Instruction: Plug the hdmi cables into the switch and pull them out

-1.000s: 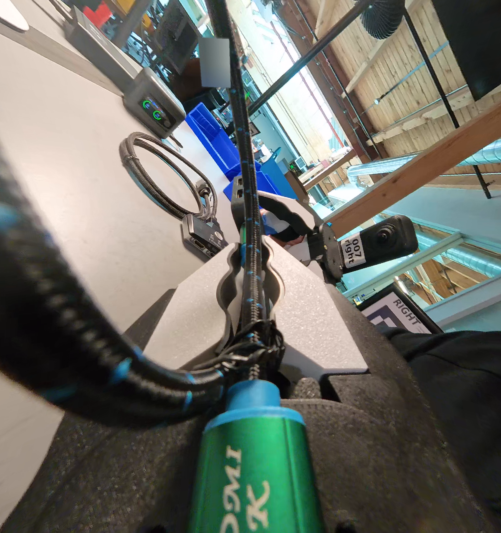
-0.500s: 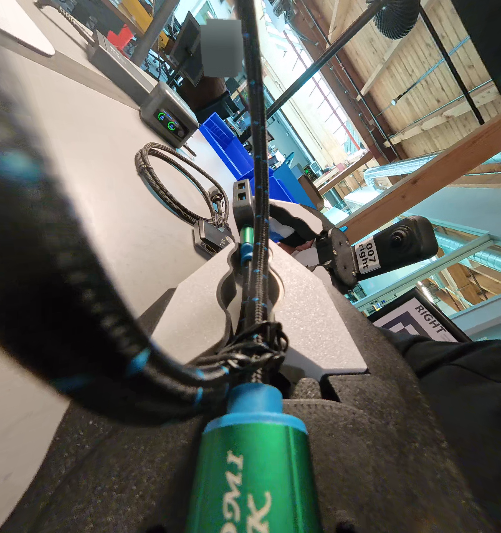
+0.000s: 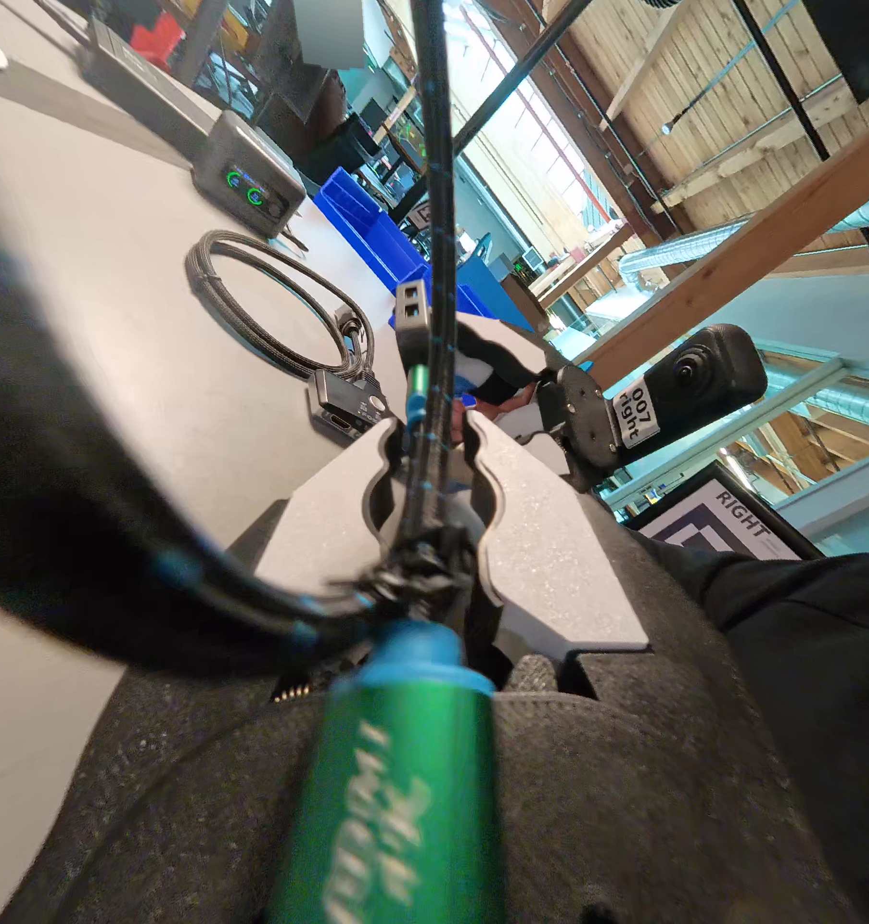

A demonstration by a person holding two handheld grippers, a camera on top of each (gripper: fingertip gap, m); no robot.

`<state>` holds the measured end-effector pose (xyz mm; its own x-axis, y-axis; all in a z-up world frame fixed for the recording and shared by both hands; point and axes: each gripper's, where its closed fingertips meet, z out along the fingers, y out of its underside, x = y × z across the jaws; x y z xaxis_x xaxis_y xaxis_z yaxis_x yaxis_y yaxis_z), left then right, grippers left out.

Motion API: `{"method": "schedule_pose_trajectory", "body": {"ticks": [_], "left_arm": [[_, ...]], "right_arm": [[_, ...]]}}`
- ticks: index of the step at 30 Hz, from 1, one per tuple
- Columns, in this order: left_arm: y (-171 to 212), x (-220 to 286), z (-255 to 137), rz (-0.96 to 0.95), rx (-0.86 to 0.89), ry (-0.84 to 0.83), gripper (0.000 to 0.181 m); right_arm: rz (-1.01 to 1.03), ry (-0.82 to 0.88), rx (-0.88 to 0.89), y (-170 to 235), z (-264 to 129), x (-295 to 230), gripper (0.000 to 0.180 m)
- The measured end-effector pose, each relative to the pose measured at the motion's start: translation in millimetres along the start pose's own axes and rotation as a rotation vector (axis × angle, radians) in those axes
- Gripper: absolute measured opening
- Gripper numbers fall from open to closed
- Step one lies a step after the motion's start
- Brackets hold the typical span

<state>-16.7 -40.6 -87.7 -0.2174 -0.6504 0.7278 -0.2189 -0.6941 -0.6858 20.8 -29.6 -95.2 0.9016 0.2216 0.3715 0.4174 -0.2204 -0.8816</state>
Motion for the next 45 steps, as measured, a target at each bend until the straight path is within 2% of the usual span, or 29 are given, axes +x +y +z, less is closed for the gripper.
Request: {"method": "schedule_pose_trajectory", "body": {"ticks": [3, 4, 6, 9, 12, 15, 19, 22, 26, 31, 36, 41, 43, 45], "left_arm": [[0.3, -0.2, 0.5, -0.009, -0.008, 0.008, 0.039], [-0.7, -0.4, 0.1, -0.012, -0.004, 0.009, 0.043], [-2.4, 1.7, -1.0, -0.014, 0.004, 0.027, 0.049], [-5.3, 3.7, -2.3, -0.018, 0.018, 0.049, 0.049], [-7.5, 6.5, -3.1, -0.015, 0.028, 0.075, 0.051], [-4.0, 2.8, -1.4, -0.028, 0.004, 0.057, 0.051], [2.2, 1.9, 1.5, -0.004, -0.029, 0.034, 0.049], [8.1, 2.3, 4.3, 0.023, -0.06, 0.019, 0.049], [11.4, 3.1, 5.9, 0.051, -0.074, 0.008, 0.048], [11.8, 2.4, 6.1, 0.058, -0.074, -0.001, 0.047], [13.4, 2.5, 6.7, 0.068, -0.082, -0.007, 0.046], [14.1, 2.7, 7.0, 0.072, -0.085, -0.008, 0.046], [14.8, 2.7, 7.2, 0.074, -0.089, -0.009, 0.046], [15.6, 2.8, 7.6, 0.075, -0.094, -0.009, 0.046]], "right_arm": [[-0.019, 0.045, 0.024, -4.4, -6.0, 13.3, 0.079], [-0.021, 0.061, 0.036, -7.2, -9.0, 18.2, 0.084], [-0.014, 0.096, 0.056, -13.5, -17.3, 29.5, 0.08], [0.006, 0.173, 0.086, -22.4, -38.3, 51.9, 0.079], [0.045, 0.274, 0.116, -29.2, -75.5, 80.6, 0.079], [0.085, 0.428, 0.103, -25.5, -133.5, 123.7, 0.078], [0.205, 0.712, 0.039, 6.2, -242.0, 204.0, 0.079], [0.367, 0.861, 0.01, 45.5, -320.6, 252.0, 0.078], [0.563, 0.966, -0.083, 118.7, -380.6, 285.8, 0.078], [0.656, 0.932, -0.367, 204.1, -386.3, 282.2, 0.079], [0.593, 0.833, -0.659, 246.4, -371.5, 258.8, 0.08], [0.572, 0.892, -0.528, 210.6, -385.0, 268.8, 0.081], [0.6, 0.792, -0.4, 180.6, -374.3, 257.0, 0.08], [0.634, 0.611, -0.309, 152.2, -353.8, 228.9, 0.08]]}}
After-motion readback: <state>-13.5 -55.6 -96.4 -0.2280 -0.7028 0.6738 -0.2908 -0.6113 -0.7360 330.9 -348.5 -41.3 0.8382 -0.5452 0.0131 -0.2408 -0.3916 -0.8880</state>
